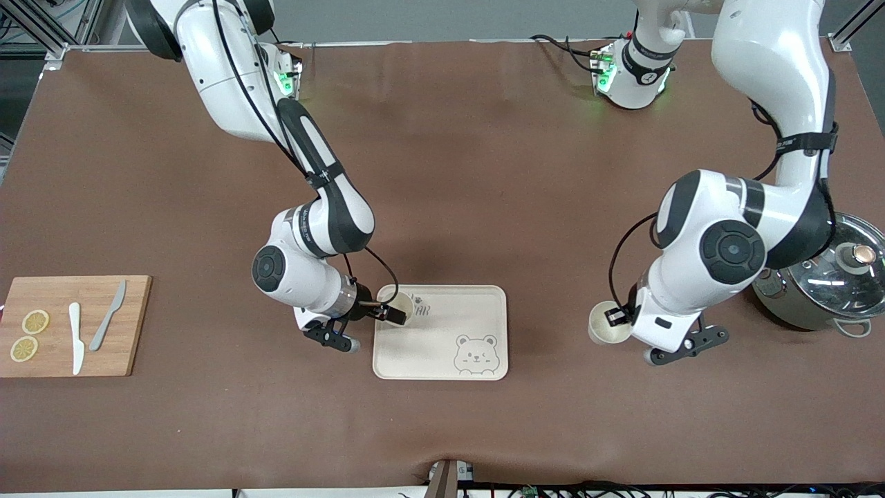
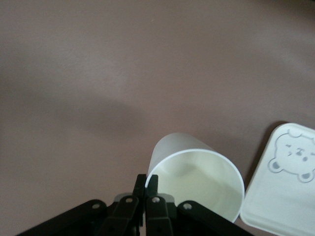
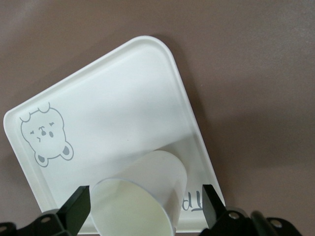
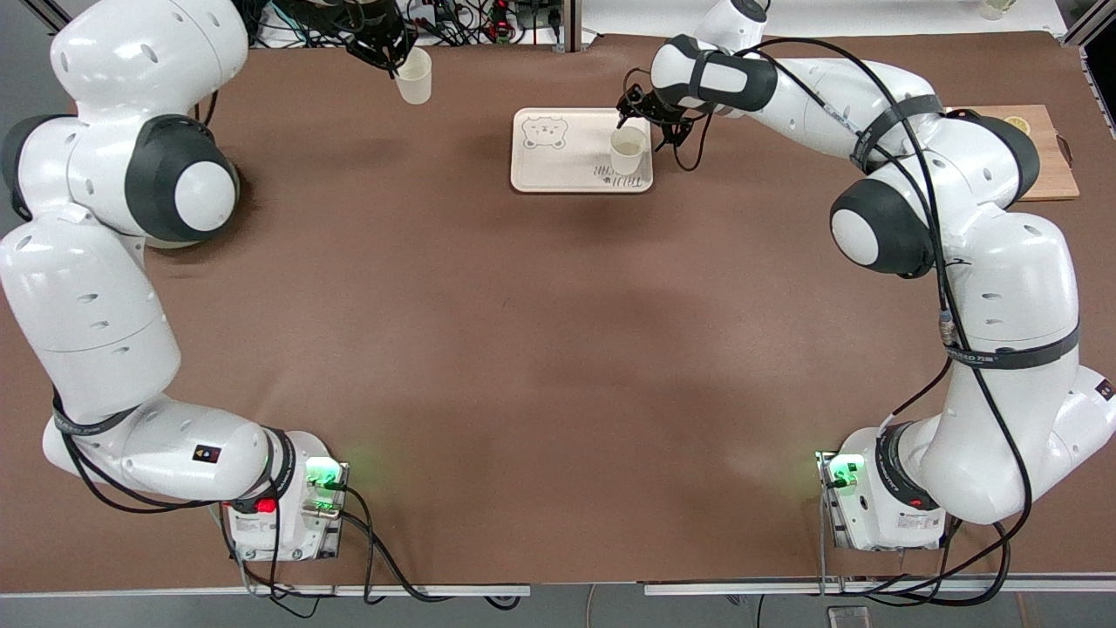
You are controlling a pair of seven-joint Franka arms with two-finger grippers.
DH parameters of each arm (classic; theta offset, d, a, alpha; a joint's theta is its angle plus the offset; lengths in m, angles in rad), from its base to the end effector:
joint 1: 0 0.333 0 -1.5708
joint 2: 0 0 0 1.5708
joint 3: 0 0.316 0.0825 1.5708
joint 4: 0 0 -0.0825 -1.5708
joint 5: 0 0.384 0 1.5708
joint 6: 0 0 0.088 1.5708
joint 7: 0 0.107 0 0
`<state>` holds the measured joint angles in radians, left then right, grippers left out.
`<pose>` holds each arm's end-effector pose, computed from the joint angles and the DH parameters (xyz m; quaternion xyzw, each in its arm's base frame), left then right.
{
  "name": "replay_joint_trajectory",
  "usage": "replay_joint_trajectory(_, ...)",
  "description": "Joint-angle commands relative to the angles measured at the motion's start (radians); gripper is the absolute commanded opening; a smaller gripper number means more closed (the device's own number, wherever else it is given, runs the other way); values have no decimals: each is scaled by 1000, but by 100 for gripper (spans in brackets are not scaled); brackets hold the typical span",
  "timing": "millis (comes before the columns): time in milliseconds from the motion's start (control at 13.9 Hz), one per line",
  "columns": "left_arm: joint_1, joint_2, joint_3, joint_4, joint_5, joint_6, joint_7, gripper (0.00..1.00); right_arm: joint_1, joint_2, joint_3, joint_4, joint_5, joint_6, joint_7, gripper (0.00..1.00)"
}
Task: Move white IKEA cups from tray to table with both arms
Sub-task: 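Grasp the other cup with the right gripper while the left gripper carries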
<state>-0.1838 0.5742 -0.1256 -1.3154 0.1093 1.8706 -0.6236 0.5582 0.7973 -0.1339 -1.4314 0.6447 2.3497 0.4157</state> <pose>0.6912 -0.1920 0.4051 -0.9885 -0.1497 -0.0016 0.0193 0.6624 0.3310 0.2349 -0.9617 0.1816 0.0197 0.2046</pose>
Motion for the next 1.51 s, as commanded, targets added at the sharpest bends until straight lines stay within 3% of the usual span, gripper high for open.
replay_joint_trajectory(0,29,-92,-6,-117,42,-25,76,0,15,-3,-1,6,21,-9,29,100)
replay_joint_trajectory(287,173,-137,-51,-240,30,14,234,0,48,17,-1,14,47,-6,68,100)
replay_joint_trajectory(502,254,-171,-77,-411,30,190,306,0,69,22,-12,5,21,3,63,100)
replay_joint_trajectory(574,277,-177,-81,-470,29,259,344,0,65,22,-16,8,-2,-9,66,58)
replay_joint_trajectory(646,296,-178,-89,-507,29,290,355,0,49,20,-15,14,4,-36,86,1)
replay_joint_trajectory(1004,305,-177,-104,-594,23,308,355,0,23,13,-19,63,-48,-211,147,0)
replay_joint_trajectory(1220,305,-169,-114,-613,-22,308,357,0,-49,-4,-19,181,-48,-482,175,0)
replay_joint_trajectory(1435,310,-142,-114,-611,-36,305,355,0,-124,-32,-23,184,-66,-572,144,0)
